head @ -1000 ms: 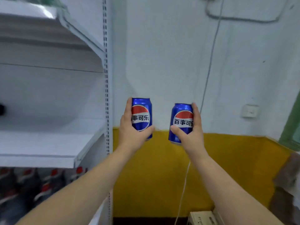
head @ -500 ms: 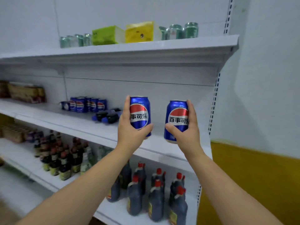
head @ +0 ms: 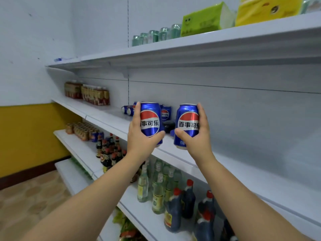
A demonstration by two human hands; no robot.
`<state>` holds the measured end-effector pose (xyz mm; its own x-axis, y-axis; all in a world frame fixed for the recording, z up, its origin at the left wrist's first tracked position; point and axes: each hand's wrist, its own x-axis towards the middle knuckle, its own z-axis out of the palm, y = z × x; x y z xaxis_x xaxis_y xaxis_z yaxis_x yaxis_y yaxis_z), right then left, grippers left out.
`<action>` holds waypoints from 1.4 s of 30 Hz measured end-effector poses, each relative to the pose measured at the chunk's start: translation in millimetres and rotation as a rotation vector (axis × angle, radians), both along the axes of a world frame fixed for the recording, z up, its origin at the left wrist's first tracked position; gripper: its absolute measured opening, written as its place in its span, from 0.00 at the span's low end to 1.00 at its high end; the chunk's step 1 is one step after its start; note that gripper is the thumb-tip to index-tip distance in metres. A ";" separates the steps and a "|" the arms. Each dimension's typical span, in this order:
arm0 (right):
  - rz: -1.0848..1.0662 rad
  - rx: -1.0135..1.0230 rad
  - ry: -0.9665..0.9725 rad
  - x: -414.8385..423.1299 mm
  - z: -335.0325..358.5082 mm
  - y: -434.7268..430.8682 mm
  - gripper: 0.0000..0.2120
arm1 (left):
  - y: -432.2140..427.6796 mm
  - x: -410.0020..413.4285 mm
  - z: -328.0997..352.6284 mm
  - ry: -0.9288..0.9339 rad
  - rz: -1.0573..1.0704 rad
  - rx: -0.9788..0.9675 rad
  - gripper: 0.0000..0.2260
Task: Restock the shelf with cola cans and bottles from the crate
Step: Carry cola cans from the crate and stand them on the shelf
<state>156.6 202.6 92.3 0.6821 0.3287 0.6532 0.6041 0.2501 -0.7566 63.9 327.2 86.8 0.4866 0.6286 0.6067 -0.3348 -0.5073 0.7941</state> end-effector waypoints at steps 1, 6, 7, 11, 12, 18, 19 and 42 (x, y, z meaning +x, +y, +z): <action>-0.004 -0.005 -0.011 7.0 0.9 15.0 0.43 | 13.4 5.9 1.1 -0.003 0.004 -0.002 0.48; 0.010 0.007 0.001 40.3 9.6 88.9 0.44 | 78.9 32.2 10.0 0.019 -0.005 -0.019 0.48; 0.005 0.013 0.001 45.9 11.8 103.7 0.44 | 91.9 36.6 11.8 0.021 -0.002 -0.015 0.48; 0.019 -0.006 0.002 64.5 13.1 156.8 0.44 | 144.4 56.1 11.9 0.039 0.011 -0.010 0.48; 0.010 -0.010 0.001 68.5 11.3 168.2 0.44 | 158.1 62.0 10.0 0.043 0.006 -0.018 0.48; -0.128 -0.052 0.033 87.8 -4.6 232.8 0.46 | 239.3 94.8 -5.8 0.052 -0.104 -0.051 0.48; -0.163 -0.044 0.038 89.5 -6.8 244.0 0.47 | 253.4 99.3 -7.7 0.056 -0.136 -0.051 0.48; -0.554 -0.108 0.147 179.3 -19.0 369.4 0.41 | 386.3 254.6 -14.9 0.262 -0.485 0.028 0.49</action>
